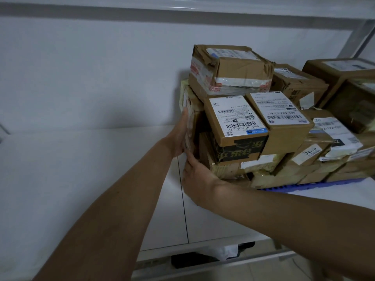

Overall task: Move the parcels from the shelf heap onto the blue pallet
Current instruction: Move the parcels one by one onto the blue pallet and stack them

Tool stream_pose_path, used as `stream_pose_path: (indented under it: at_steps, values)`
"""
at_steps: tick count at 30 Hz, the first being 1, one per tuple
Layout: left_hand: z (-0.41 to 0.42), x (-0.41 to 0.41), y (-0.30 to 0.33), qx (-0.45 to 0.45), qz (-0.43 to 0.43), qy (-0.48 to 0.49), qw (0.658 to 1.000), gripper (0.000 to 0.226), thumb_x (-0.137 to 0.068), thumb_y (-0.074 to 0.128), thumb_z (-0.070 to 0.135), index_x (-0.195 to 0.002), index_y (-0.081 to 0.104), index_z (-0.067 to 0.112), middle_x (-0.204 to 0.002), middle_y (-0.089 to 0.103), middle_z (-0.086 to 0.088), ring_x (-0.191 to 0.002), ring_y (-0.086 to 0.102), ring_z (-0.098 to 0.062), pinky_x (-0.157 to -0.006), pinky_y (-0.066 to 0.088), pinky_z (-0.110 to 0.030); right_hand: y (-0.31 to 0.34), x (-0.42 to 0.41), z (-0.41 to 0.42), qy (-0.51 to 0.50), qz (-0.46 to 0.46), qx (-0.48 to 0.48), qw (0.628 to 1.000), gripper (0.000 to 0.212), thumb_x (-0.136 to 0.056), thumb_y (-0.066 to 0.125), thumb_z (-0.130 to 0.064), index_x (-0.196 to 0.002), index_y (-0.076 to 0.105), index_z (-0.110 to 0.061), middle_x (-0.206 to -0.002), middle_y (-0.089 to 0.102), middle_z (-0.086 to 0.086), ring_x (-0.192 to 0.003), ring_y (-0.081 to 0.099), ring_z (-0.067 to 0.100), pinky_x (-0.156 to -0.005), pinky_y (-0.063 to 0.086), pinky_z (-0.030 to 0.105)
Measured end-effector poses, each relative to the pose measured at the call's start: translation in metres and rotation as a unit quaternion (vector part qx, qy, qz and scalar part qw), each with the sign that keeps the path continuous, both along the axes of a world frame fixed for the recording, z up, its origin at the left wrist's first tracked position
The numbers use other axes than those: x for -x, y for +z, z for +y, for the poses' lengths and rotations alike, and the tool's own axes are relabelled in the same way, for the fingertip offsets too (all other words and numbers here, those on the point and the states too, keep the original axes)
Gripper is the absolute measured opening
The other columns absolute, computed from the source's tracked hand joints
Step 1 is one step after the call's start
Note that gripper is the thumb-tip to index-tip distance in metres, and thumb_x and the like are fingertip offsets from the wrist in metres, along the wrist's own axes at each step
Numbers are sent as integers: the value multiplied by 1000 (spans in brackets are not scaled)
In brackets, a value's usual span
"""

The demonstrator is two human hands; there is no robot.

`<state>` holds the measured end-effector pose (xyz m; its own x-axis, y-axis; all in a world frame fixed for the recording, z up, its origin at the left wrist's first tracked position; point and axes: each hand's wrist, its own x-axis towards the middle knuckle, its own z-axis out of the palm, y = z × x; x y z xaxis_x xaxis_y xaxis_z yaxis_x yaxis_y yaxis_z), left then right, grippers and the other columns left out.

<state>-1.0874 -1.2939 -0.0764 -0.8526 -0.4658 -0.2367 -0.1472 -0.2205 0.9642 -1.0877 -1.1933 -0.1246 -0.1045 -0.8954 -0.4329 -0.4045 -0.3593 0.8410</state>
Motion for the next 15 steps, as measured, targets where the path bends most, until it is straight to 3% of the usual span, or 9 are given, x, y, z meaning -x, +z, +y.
stream_pose_path:
  at_steps: [2,3,5,6,7,9,11,12,15]
  values:
    - [6,-8,1,-4,-20,21,1000,62,-99,4,55,-151,24,27,-138,41,3,-134,32,-18,-83,36,-27,-5,0,4,20,-25,-24,999,52,-96,47,-36,-141,44,-10,-147,39,21,-138,28,46,-107,1,74]
    - [12,-12,3,-7,-29,28,999,61,-99,5,56,-150,25,28,-138,42,1,-134,36,-24,-83,36,-28,-10,1,5,17,-29,-28,999,51,-96,47,-35,-140,44,-9,-147,38,22,-138,27,47,-108,2,73]
    - [13,-11,-3,-27,-40,29,998,56,-98,7,58,-139,38,34,-108,54,7,-101,59,-22,-73,49,-27,-15,5,5,-3,-44,-16,999,53,-97,47,-35,-141,42,-8,-149,34,25,-138,23,50,-109,5,72]
    - [11,-11,-6,-29,-50,14,998,53,-97,8,60,-128,44,36,-95,55,9,-85,60,-12,-65,53,-25,-15,6,6,-8,-45,-9,999,55,-97,47,-37,-142,41,-7,-149,32,26,-138,22,52,-109,7,72]
    - [12,-13,-5,-27,-57,8,998,55,-96,9,63,-121,49,35,-90,58,7,-81,58,-5,-59,55,-23,-18,7,6,-8,-46,-10,999,57,-97,47,-39,-143,40,-7,-150,31,27,-138,20,54,-109,9,71]
    - [9,-9,-10,-32,-58,3,998,68,-93,11,68,-126,56,29,-95,65,2,-92,56,-6,-58,55,-21,-20,7,6,-11,-51,-4,999,58,-98,45,-40,-144,38,-6,-150,29,27,-138,18,55,-109,11,71]
    - [7,-6,-13,-30,-54,-12,998,76,-92,12,70,-138,50,23,-111,66,-17,-102,59,-27,-77,55,-25,-21,8,7,-9,-55,-7,998,58,-99,43,-39,-145,36,-5,-151,27,27,-138,17,55,-110,12,69]
    - [9,-7,-12,-27,-53,-21,998,79,-91,11,71,-141,48,22,-120,57,-22,-111,51,-33,-85,51,-27,-20,8,7,-9,-59,-7,998,57,-99,43,-37,-145,35,-4,-151,26,28,-138,17,55,-110,12,69]
    - [5,-4,-17,-3,-58,-14,998,81,-89,13,75,-139,51,25,-132,52,-15,-123,47,-26,-80,51,-23,-19,7,7,-15,-67,-4,998,57,-100,42,-36,-146,34,-3,-152,23,29,-139,15,55,-110,12,67]
